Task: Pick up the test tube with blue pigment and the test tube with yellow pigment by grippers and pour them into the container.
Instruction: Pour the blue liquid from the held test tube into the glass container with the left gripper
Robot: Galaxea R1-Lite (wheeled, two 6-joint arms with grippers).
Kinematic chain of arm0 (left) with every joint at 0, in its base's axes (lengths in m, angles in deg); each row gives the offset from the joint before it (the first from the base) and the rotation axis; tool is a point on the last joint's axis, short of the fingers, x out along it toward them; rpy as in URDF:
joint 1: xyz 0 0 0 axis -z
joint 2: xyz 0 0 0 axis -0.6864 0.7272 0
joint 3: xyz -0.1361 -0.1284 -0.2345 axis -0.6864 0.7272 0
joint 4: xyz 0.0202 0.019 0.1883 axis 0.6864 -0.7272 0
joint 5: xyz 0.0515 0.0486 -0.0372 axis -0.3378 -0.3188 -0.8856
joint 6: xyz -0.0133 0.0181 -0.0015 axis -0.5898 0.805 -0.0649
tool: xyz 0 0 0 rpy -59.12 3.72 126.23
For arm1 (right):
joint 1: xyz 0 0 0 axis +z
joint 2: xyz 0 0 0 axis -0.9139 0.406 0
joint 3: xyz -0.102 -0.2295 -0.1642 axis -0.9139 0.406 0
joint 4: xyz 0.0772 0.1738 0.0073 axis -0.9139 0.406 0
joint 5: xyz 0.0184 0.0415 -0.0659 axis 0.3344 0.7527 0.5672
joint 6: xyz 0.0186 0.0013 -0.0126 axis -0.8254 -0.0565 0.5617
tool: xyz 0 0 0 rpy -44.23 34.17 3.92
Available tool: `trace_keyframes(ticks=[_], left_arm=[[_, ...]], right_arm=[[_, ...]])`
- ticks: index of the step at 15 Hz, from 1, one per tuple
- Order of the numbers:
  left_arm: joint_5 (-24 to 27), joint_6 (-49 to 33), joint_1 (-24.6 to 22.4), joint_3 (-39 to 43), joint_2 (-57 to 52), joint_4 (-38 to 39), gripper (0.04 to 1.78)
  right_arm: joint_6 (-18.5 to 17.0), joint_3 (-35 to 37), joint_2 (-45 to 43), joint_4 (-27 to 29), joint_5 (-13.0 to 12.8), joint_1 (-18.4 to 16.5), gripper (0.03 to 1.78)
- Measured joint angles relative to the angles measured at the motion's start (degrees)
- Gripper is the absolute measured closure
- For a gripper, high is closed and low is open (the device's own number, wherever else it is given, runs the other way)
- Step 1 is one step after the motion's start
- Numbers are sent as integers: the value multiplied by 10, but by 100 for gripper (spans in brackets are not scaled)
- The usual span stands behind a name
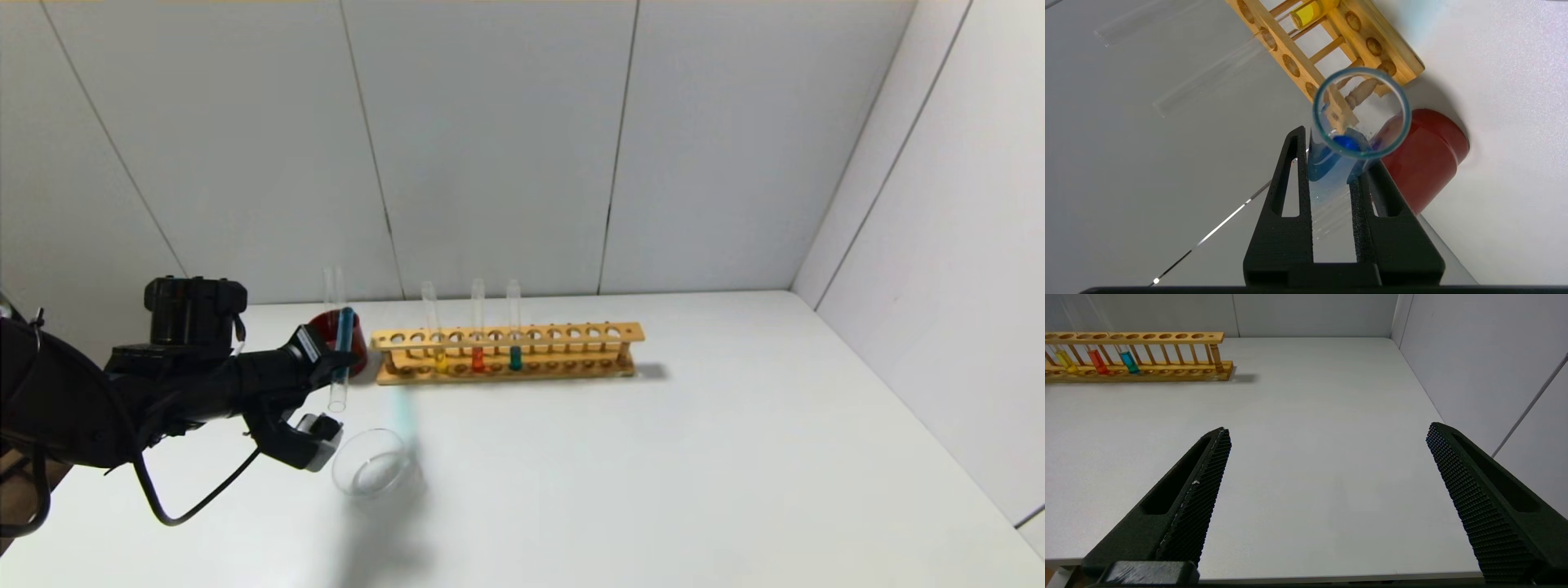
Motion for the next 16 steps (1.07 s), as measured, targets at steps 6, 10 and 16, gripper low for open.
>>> trace_keyframes(ticks=[6, 10, 16], left_arm=[[-12, 10, 17, 0, 0, 11, 150], [-23, 34, 22, 0, 1, 28, 150], [-24, 46, 23, 0, 1, 29, 150]], right_arm=[[0, 0, 0, 0, 0, 0, 6], [0, 0, 0, 0, 0, 0, 6], [0, 0, 0, 0, 0, 0, 6]])
